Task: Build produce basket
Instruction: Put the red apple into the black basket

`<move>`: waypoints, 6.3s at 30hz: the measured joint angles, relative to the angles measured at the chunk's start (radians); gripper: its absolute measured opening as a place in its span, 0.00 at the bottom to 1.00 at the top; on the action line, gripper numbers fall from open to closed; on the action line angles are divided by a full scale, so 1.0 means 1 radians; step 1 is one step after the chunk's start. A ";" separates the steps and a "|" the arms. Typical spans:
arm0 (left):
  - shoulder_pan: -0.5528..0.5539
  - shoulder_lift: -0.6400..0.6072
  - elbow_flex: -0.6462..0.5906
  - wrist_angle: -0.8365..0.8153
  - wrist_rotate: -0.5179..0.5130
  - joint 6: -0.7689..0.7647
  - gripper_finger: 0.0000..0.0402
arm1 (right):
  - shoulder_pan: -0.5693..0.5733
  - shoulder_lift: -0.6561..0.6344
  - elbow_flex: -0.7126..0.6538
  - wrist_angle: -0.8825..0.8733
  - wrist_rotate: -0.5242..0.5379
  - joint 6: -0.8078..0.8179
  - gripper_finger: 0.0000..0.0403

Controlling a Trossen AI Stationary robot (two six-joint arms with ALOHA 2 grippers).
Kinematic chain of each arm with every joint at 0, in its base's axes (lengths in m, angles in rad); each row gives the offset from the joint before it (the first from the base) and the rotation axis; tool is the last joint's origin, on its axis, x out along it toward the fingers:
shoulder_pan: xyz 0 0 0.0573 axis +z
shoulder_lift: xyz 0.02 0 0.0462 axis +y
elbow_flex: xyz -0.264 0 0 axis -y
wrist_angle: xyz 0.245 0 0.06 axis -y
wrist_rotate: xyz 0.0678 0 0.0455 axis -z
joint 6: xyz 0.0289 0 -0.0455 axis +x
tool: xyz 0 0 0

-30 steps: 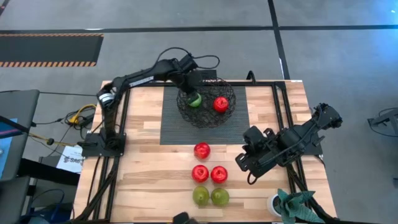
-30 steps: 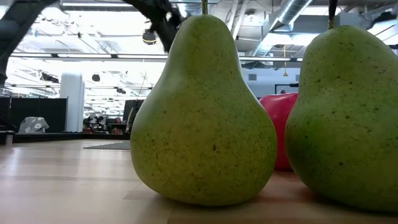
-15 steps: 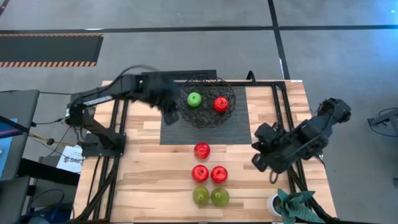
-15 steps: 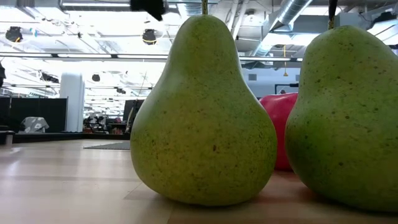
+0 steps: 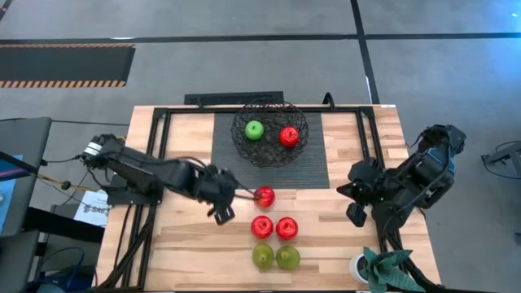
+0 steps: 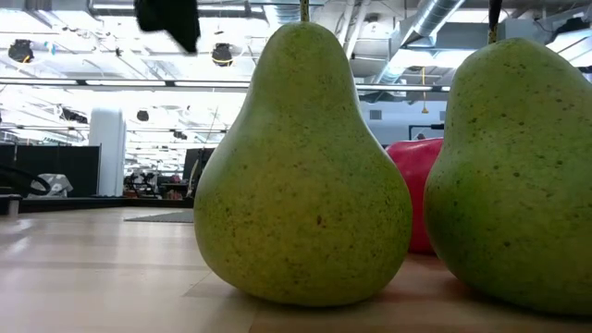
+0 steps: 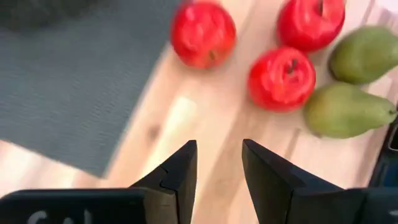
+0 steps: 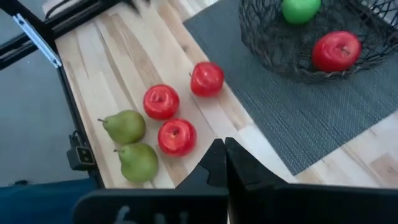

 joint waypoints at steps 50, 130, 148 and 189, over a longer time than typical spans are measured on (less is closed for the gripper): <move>0.152 0.008 -0.304 0.441 0.130 0.237 0.19 | -0.272 0.214 -0.240 0.476 -0.320 0.095 0.19; 0.181 0.008 -0.304 0.402 0.204 0.508 0.19 | -0.334 0.542 -0.239 0.587 -0.578 0.445 0.27; 0.180 0.008 -0.303 0.405 0.205 0.508 0.19 | -0.333 0.592 -0.234 0.649 -0.575 0.504 0.27; 0.180 0.008 -0.303 0.402 0.206 0.513 0.19 | -0.344 0.595 -0.169 0.537 -0.503 0.521 0.27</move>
